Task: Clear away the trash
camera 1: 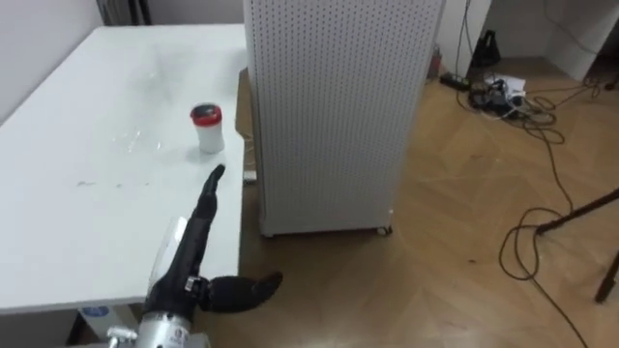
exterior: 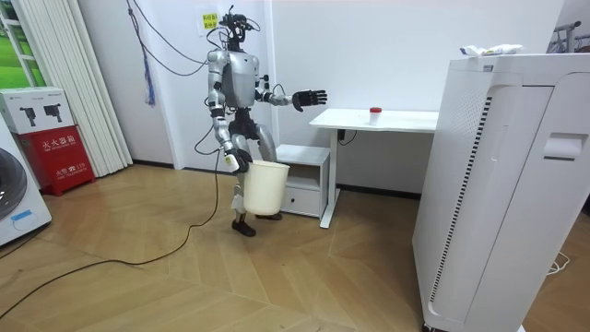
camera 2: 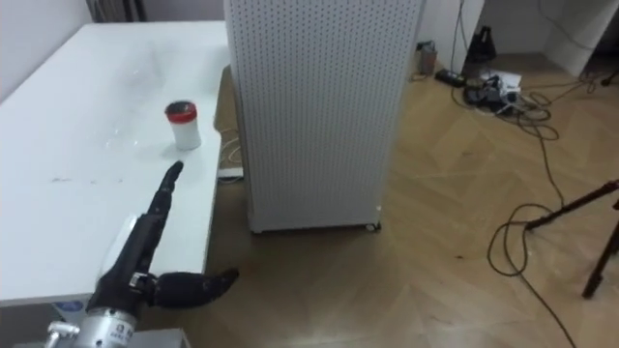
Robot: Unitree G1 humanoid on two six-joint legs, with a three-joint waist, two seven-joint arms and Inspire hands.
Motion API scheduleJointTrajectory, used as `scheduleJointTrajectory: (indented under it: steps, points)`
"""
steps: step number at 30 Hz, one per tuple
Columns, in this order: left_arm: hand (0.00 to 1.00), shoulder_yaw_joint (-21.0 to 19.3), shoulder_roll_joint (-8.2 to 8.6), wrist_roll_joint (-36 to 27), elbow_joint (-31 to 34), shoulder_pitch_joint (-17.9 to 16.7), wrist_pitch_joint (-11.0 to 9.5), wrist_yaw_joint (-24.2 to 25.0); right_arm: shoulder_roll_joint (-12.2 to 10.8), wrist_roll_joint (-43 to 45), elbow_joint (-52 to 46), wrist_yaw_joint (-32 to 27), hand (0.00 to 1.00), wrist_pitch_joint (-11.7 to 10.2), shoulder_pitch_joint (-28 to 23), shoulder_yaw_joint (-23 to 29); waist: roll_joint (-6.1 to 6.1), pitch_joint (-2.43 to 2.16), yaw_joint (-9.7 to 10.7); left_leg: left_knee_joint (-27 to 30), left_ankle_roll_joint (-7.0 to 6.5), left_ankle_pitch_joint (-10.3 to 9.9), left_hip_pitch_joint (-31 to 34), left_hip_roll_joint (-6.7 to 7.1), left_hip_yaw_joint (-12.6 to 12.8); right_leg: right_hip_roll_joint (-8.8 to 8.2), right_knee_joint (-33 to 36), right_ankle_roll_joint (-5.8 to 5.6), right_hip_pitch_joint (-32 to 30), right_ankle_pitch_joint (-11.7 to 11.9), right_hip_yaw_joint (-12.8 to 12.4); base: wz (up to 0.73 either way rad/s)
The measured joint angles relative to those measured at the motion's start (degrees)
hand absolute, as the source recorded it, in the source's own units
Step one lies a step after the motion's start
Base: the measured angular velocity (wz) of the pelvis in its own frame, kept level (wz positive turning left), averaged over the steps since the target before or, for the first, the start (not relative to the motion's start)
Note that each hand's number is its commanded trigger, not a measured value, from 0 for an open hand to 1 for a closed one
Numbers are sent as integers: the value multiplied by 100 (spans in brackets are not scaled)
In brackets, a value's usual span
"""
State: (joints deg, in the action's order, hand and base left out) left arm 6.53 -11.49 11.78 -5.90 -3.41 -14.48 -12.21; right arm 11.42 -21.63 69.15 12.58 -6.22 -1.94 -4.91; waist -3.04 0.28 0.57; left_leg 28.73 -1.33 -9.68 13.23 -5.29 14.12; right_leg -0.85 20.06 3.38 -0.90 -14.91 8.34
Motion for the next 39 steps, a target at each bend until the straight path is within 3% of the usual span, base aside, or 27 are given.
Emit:
scheduleJointTrajectory:
  steps: [1, 2, 3, 4, 5, 6, 7, 9, 13, 14, 15, 16, 17, 18, 20, 22, 23, 24, 25, 26, 28, 30, 32, 35, 39]
  points:
    - [0, -20, 1, -6, -7, 22, -2, 2, -6, 15, -8, -15, 100, -39, 57, -19, 69, 94, -1, 388, -31, -50, 261, -36, -88, 65, -36, 12, 42, -15, -146, 11]
    - [0, 15, 20, -10, -5, -2, -8, 48, -2, 12, -25, -28, 100, -52, 47, -59, 109, 80, 13, 144, -20, -22, 546, 202, -332, 100, -56, 19, 26, -75, -453, 12]
    - [0, 37, 68, -25, -4, -4, -77, 64, 14, 6, -15, -62, 100, 41, 35, -67, 104, 83, -34, -570, 62, 165, 623, 425, -557, 91, 5, 5, -6, -250, -604, -7]
    - [0, 29, 108, -36, 1, -3, -101, 65, 23, 5, -9, -101, 100, 90, 12, -64, 129, 79, -106, -869, 35, 367, 642, 499, -666, 93, 60, -20, -10, -314, -658, -50]
    - [0, -30, 149, -35, 9, -29, -168, 58, 14, 56, -1, -133, 100, 148, -49, -63, 175, 11, -284, -899, -26, 651, 587, 530, -720, 31, 145, -75, 12, -447, -667, -60]
    - [0, -152, 136, -33, 12, -35, -247, 45, -31, 182, -24, -133, 100, 149, -64, -66, 173, -55, -309, -871, -101, 697, 450, 587, -645, -79, 206, -197, 94, -547, -597, -51]
    - [0, -206, 132, -36, 11, -37, -278, 29, -51, 210, -29, -119, 100, 149, -66, -79, 112, -56, -320, -886, -106, 694, 367, 644, -599, -124, 216, -258, 164, -580, -559, -24]
    - [0, -282, 131, -40, 16, -50, -368, -27, -61, 205, -41, -47, 100, 133, -89, -121, -37, -8, -336, -655, -370, 445, 245, 757, -498, -352, 235, -373, 375, -707, -317, -8]
    - [0, -280, 136, -15, 73, -48, -387, -9, -30, 178, -47, -75, 100, 128, -29, -253, -96, -17, -437, -168, -444, -84, 333, 868, -467, -603, 719, -511, 362, -935, -161, 1]
    - [0, -280, 125, 33, 72, -52, -401, -18, -41, 171, -52, -138, 100, 124, -26, -264, -87, -17, -442, -88, -495, -191, 279, 910, -480, -734, 1465, -562, 132, -916, 22, 19]
    - [0, -280, 124, 25, 72, -52, -435, -85, -48, 154, -62, -251, 100, 112, 21, -232, -89, -13, -439, -32, -540, -302, 179, 972, -485, -932, 2278, -683, -135, -750, 145, 25]
    - [0, -280, 124, 27, 72, -51, -455, -129, -39, 149, -62, -319, 100, 112, 48, -214, -98, -7, -444, -20, -559, -345, 108, 1011, -504, -1016, 2645, -724, -262, -610, 150, 29]
    - [0, -278, 128, 44, 70, -51, -488, -223, 1, 134, -66, -379, 100, 105, 59, -172, -65, 19, -436, 1, -583, -474, -45, 1033, -593, -1071, 3321, -714, -538, -132, 114, 33]
    - [0, -286, 121, 87, 71, -50, -514, -319, 6, 135, -68, -384, 100, 62, 46, -158, 28, 28, -419, -6, -554, -569, -206, 1014, -802, -1021, 3642, -701, -678, 21, 129, 36]
    - [0, -292, 50, 46, 72, -45, -625, -473, -11, 31, -155, -332, 100, -5, 53, -198, 135, 75, -395, -84, -513, -620, -398, 942, -1024, -896, 3520, -659, -937, -223, 120, 56]
    - [0, -285, 28, 23, 74, -45, -699, -571, -5, -68, -198, -360, 100, -84, 49, -235, 168, 81, -318, -169, -478, -626, -512, 892, -1244, -797, 2654, -651, -1131, -363, 103, 71]
    - [0, -284, 12, 24, 74, -46, -718, -666, -20, -61, -193, -365, 100, -166, 44, -278, 152, 77, -268, -213, -435, -649, -568, 897, -1429, -763, 1723, -627, -1110, -325, 107, 73]
    - [0, -283, 5, 21, 69, -52, -718, -763, -48, -29, -192, -373, 100, -213, 59, -299, 121, 67, -260, -246, -361, -690, -620, 903, -1568, -686, 840, -630, -1104, 31, 67, 74]
    - [0, -275, 13, 19, 45, -58, -717, -791, -56, 5, -179, -384, 100, -234, 57, -311, 135, 72, -245, -263, -330, -706, -666, 884, -1669, -660, 717, -572, -1062, 336, 30, 66]
    - [0, -217, 13, 21, 29, -85, -718, -819, -70, 83, -116, -386, 100, -263, 48, -365, 159, 30, -260, -386, -234, -673, -778, 821, -1795, -567, 456, -526, -848, 360, 103, 59]
    - [0, -195, -9, 30, 41, -83, -724, -880, -66, 218, -14, -367, 100, -267, 147, -459, 154, 33, -266, -657, -108, -594, -909, 736, -1812, -454, 194, -452, -627, 406, 279, 43]
    - [0, -195, -30, 50, 43, -88, -720, -907, -61, 424, 0, -303, 100, -307, 189, -467, 138, 35, -257, -935, -12, -536, -1033, 596, -1849, -289, -155, -384, -390, 447, 303, 25]
    - [0, -195, -30, 137, 89, -103, -714, -937, -60, 432, -4, -235, 100, -306, 202, -466, 89, 27, -257, -1130, 62, -487, -1179, 550, -1911, -212, -338, -373, -255, 453, 303, 14]
    - [0, -194, -31, 242, 140, -139, -713, -985, -43, 446, -3, -181, 100, -303, 147, -465, 39, 14, -254, -1410, 100, -464, -1419, 473, -1946, -105, -596, -369, 0, 456, 291, 1]
    - [0, -189, -41, 357, 163, -133, -713, -1113, -35, 590, -3, -109, 100, -302, 144, -484, -24, -26, -242, -1534, 114, -454, -1544, 472, -1946, -61, -798, -369, 149, 456, 263, -1]
